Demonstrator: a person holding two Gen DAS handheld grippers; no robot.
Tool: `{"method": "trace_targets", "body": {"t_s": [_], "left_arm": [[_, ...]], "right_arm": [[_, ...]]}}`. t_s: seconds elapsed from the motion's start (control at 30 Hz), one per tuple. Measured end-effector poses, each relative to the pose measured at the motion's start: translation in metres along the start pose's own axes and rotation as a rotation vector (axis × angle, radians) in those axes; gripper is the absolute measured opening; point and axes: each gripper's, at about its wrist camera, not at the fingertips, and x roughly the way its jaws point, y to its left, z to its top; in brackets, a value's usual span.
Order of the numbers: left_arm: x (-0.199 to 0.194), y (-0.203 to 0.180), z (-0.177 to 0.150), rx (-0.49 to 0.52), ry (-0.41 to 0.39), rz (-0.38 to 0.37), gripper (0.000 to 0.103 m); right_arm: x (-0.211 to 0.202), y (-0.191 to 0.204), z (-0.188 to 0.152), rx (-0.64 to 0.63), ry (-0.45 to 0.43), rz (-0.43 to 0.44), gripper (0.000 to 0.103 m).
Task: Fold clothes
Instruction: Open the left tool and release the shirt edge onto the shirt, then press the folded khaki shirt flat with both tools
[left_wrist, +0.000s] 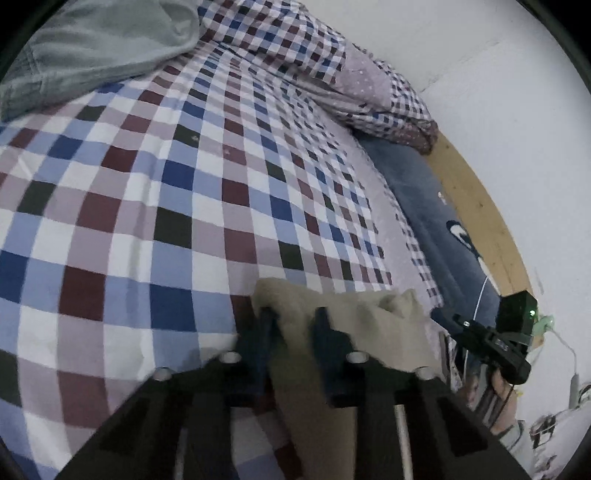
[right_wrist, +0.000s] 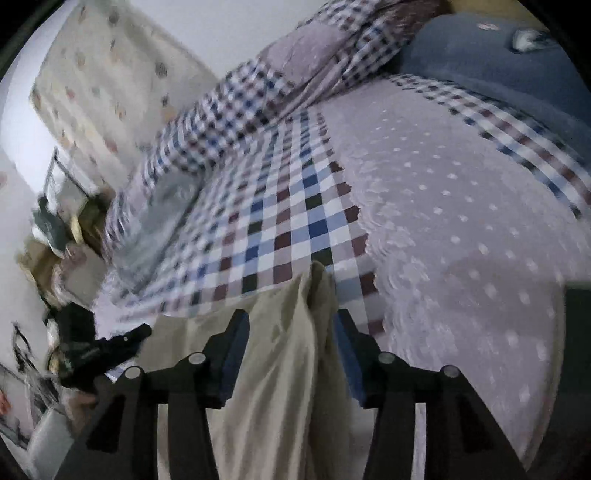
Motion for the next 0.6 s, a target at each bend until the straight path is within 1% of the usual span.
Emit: {"method": "trace_targets", "body": {"t_s": [0.07,0.17,0.2,0.23,0.27,0.3,0.33,0.4,0.43,0.47,0.53,0.6], "left_arm": [[0.001,0.002,0.001,-0.022,-0.014,-0.013,0.008],[0.002,0.002,0.001,-0.028,-0.053,-0.026,0.005],[0.001,0.002,0.000,-0.030,-0.069,-0.025,0.005],[0.001,0.003,-0.002,-0.034,-0.085,-0.024,0.005],[0.000,0.004,-0.002,-0.039,-0.102,-0.027,0.005],[-0.003,0.003,-0.003,-0.040,-0.128,-0.030,0.005],[-0.005,0.003,-0.003,-0.042,-0.152,-0.033,0.004],[-0.006,0.005,-0.001,-0.050,-0.179,-0.032,0.004],[-0.006,0.008,-0.003,-0.056,-0.179,-0.022,0.004],[-0.004,0.012,-0.004,-0.071,-0.175,-0.020,0.005],[-0.002,0.018,-0.005,-0.096,-0.169,-0.022,0.005],[-0.001,0.020,-0.005,-0.106,-0.164,-0.027,0.005]], "right_arm": [[0.019,0.005,0.011,-0.035,0.023,-0.019,0.051],[0.042,0.011,0.014,-0.077,0.070,-0.042,0.049],[0.052,0.009,0.012,-0.081,0.100,-0.050,0.046],[0.058,0.006,0.010,-0.072,0.123,-0.049,0.036],[0.063,0.003,0.008,-0.069,0.138,-0.053,0.013],[0.067,-0.001,0.007,-0.068,0.152,-0.059,0.001],[0.065,-0.002,0.007,-0.070,0.141,-0.065,0.000],[0.047,0.001,0.012,-0.075,0.069,-0.049,0.000],[0.032,0.004,0.018,-0.082,0.006,-0.047,0.000],[0.028,0.005,0.019,-0.085,-0.015,-0.051,0.000],[0.025,0.004,0.021,-0.087,-0.037,-0.061,0.000],[0.035,-0.004,0.015,-0.071,-0.002,-0.100,0.000]]}}
